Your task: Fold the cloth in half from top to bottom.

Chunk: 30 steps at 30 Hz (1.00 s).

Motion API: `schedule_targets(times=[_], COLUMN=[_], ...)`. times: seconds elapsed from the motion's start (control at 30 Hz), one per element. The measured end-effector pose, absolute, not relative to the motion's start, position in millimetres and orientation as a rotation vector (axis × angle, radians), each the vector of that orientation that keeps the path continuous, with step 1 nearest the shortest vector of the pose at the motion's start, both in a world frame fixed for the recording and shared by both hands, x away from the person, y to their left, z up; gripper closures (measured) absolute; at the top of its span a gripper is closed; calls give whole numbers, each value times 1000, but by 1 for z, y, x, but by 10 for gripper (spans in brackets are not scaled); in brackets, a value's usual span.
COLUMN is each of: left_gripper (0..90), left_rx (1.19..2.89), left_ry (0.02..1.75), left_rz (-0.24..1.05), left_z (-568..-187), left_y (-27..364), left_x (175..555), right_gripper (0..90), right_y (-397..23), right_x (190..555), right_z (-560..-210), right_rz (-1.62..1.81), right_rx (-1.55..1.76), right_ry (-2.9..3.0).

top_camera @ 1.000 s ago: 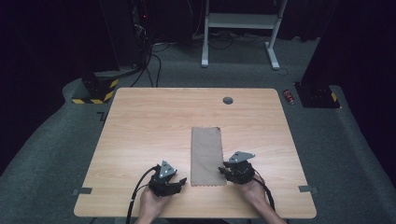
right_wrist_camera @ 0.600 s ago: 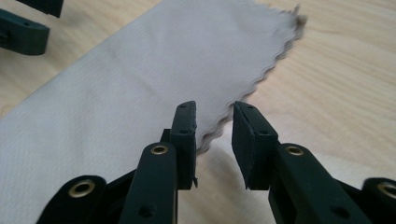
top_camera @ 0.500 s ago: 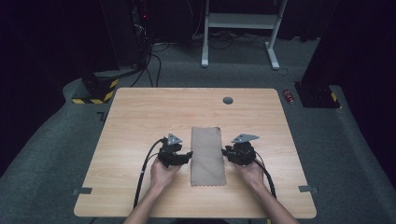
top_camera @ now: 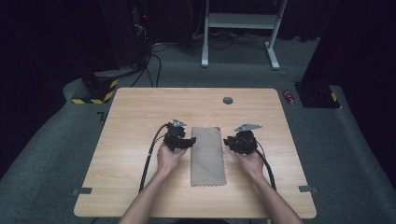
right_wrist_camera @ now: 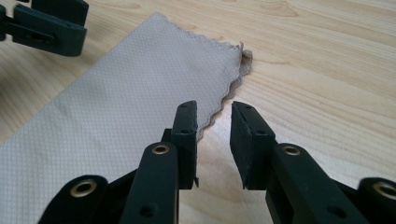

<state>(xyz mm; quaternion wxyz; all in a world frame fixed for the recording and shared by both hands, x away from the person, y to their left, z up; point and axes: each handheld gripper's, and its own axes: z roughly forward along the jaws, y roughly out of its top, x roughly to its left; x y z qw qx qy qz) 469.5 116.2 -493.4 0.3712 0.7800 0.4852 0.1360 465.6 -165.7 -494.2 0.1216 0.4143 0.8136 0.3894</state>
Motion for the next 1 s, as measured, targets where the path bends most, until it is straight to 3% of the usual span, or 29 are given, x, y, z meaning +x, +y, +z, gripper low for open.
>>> schedule_targets(times=[0.43, 1.0], left_gripper=[416, 418], left_rx=[1999, 1959], left_ry=[1270, 1355], left_rz=[379, 366], left_z=[-487, -507], left_y=[109, 112], left_x=[496, 512], right_gripper=[692, 648], right_y=[-149, -135], right_x=[490, 517], right_z=[-487, -503], right_rz=[1152, 1089], right_rx=[1210, 1317], right_ry=[2383, 2321])
